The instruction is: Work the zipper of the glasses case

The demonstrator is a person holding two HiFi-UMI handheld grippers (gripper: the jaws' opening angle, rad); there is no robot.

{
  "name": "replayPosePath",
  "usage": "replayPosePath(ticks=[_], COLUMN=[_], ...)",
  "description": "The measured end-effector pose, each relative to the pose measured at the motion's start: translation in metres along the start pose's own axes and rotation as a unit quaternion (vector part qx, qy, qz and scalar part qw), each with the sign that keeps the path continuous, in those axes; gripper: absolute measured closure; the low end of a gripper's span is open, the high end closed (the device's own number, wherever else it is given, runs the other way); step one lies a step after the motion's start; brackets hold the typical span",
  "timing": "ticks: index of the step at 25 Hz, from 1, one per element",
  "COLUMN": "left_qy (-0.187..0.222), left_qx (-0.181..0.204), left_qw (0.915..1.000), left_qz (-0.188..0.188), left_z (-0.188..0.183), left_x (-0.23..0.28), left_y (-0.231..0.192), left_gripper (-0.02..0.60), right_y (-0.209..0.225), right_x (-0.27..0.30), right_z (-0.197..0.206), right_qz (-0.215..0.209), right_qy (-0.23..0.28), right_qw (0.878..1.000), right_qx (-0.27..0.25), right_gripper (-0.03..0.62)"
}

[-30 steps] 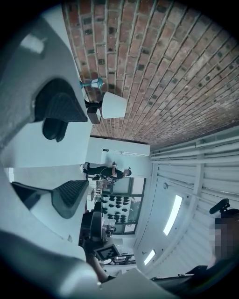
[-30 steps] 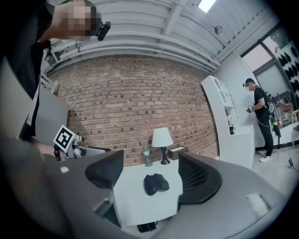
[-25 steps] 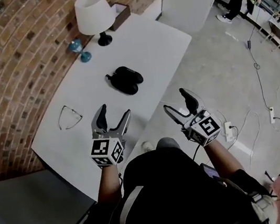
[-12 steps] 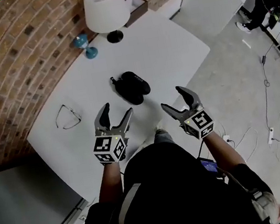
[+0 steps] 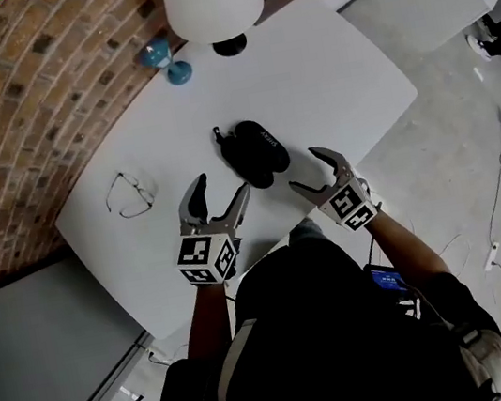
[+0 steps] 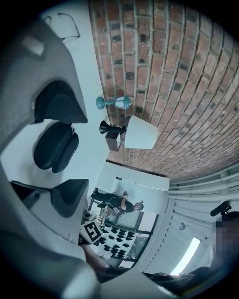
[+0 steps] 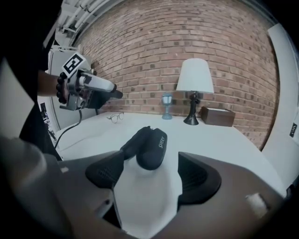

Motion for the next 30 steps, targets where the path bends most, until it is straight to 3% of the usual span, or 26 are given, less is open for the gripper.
replayPosePath(ticks=[6, 12, 21, 30], left_qy=[-0.025, -0.03, -0.031, -0.048], left_qx=[-0.02, -0.034, -0.05, -0.145], left_qw=[0.9993, 0.9985, 0.9976, 0.9881], left_qz=[-0.021, -0.03, -0.037, -0.016], left_z=[0.018, 0.026, 0.041, 0.064], left_x=[0.015, 0.02, 0.019, 0.047], left_y=[-0.008, -0.008, -0.01, -0.016], left_gripper=[0.21, 0.21, 0.21, 0.209], right_y=[0.0, -0.005, -0.008, -0.007], right_x=[0.031, 0.058, 0.075, 0.085], right_z=[0.021, 0.036, 0.041, 0.04], right_qz=[-0.039, -0.054, -0.077, -0.086], right_qy=[-0.034, -0.055, -0.072, -0.08], right_qw=[0.998, 0.99, 0.984, 0.983], right_qx=[-0.034, -0.115, -0.141, -0.141], right_gripper=[0.237, 0.235, 0.235, 0.261])
Point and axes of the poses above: the fingertips, and each gripper's own axes: x forward along the fingers, y to its right, z out of its underside, the point moved 3 cm from there along -x, backward along the fingers, and after that the axes turned 7 degrees about -x, right-handed, at the moved point
